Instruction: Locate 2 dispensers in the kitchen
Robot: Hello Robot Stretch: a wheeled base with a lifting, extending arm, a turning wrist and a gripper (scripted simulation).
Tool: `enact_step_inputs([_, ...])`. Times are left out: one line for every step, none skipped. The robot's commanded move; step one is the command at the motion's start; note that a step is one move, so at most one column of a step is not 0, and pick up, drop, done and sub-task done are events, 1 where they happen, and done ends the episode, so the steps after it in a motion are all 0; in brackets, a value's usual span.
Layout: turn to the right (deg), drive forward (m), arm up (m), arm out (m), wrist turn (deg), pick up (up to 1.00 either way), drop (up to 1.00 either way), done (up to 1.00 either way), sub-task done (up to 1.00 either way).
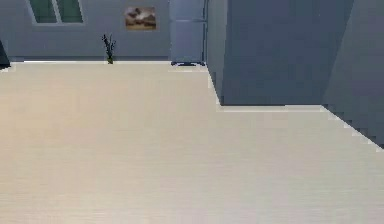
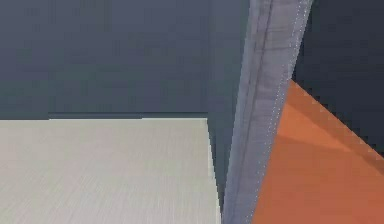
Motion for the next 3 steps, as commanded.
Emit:
enact_step_inputs([-45.0,0.0,0.0,0.0,0.0,0.0,0.0,0.0,0.0])
enact_step_inputs([-42.0,0.0,0.0,0.0,0.0,0.0,0.0,0.0,0.0])
enact_step_inputs([0.0,1.0,0.0,0.0,0.0,0.0,0.0,0.0,0.0])
